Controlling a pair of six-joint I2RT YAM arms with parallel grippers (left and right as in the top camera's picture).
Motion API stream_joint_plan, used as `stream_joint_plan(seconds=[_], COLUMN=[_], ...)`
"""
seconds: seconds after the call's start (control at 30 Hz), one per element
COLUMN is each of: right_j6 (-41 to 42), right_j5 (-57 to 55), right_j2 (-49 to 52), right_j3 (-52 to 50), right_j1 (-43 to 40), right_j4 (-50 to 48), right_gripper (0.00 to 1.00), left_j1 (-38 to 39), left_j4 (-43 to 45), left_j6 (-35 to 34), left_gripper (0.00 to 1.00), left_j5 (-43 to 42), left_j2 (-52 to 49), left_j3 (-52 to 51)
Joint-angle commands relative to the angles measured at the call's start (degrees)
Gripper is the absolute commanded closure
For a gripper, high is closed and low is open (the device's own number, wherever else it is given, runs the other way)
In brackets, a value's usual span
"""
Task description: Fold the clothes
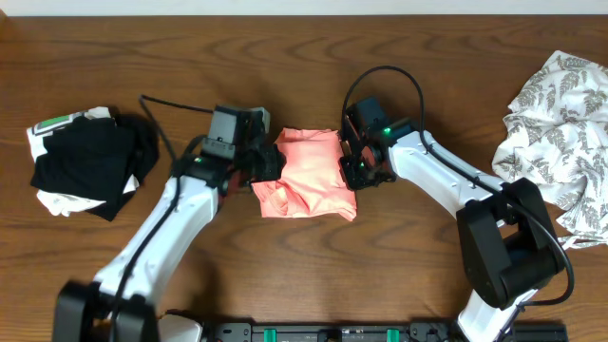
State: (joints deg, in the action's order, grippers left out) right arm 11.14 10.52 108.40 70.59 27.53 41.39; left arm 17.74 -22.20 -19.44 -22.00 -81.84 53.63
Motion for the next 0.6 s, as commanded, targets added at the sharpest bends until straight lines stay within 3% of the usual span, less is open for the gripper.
stream_joint_plan(seconds=[0.0,0.13,0.37,0.57], right_j6=[0.7,0.6,0.7,0.7], right_j5=[0.0,0.0,0.1,0.0], right_j2=[0.7,0.7,0.7,0.7], right_j3=[-0.4,-0.4,-0.4,-0.4], right_j1=[-0.2,-0.2,-0.2,-0.3], right_j4=[-0.2,0.1,0.4,2.2], right_gripper=[0.85,0.85,0.85,0.85], left_j1=[2.7,6.9,12.5,10.9], left_j4=[-0.8,-3.0,-4.0,-9.0], left_j6=[0.1,-4.1,-4.7,-4.7], left_gripper=[0.71,0.71,0.71,0.71], left_j5=[-2.9,-2.9,0.0,3.4], left_j2=[2.3,0.8,-7.0,-13.5], left_j3=[0.3,0.1,0.1,0.1])
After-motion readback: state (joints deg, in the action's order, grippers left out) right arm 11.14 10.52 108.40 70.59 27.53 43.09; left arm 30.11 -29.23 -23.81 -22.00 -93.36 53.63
